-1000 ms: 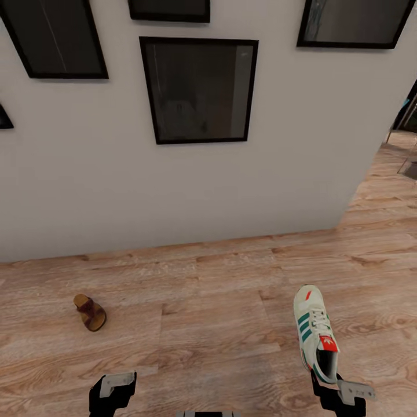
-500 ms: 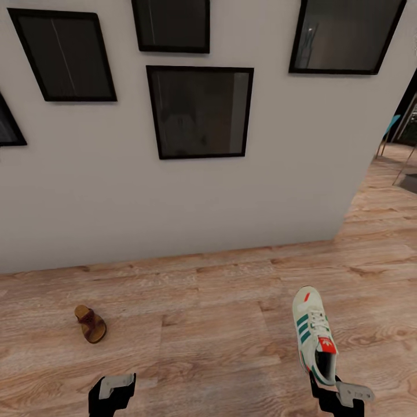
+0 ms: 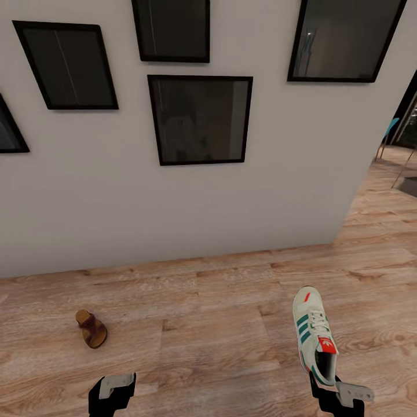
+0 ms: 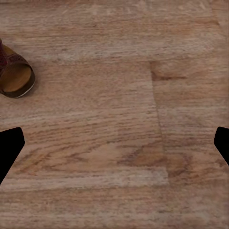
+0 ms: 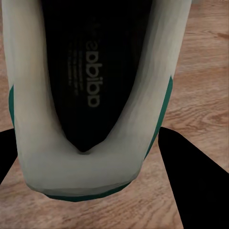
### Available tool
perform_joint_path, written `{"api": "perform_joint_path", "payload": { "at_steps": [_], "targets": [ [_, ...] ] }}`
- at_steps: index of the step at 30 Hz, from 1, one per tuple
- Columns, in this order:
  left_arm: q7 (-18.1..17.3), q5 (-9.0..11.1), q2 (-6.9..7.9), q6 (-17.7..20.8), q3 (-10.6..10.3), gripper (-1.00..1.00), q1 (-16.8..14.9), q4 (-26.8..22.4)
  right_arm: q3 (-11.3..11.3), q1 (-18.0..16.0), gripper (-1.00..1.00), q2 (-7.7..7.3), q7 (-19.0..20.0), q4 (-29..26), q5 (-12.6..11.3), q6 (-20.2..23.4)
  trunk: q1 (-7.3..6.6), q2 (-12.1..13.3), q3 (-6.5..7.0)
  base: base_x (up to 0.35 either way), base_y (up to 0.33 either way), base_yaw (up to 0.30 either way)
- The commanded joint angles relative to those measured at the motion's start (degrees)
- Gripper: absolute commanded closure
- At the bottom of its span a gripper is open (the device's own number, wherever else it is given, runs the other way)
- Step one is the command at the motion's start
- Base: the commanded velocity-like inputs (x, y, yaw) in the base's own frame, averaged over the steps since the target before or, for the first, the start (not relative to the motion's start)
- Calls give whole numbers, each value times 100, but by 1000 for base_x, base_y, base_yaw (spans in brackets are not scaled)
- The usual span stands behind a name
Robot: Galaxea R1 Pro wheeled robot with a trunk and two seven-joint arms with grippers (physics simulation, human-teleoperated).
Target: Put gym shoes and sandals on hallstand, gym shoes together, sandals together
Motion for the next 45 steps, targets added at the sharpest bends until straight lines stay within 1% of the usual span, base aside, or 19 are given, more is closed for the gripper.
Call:
{"api": "perform_joint_path", "payload": {
  "at_steps": [1,16,24,45],
  "targets": [
    [-51,-17,-6,-14,48,-100,-4,-2,-46,-7,100,4,56,3,24,-23,-1,-2,-5,0,0,0],
    [-51,-18,-13,-14,43,-100,-4,-10,-47,-7,100,1,56,-6,33,-23,-1,-2,-4,0,7,0],
    [-51,-13,-15,-14,48,-100,-4,-10,-47,-7,100,8,48,-2,26,-23,-1,-2,-4,0,216,17],
    [-51,1,-7,-14,49,-100,-4,-2,-47,-7,100,6,38,2,24,-23,-1,-2,-4,0,304,258]
  ]
}}
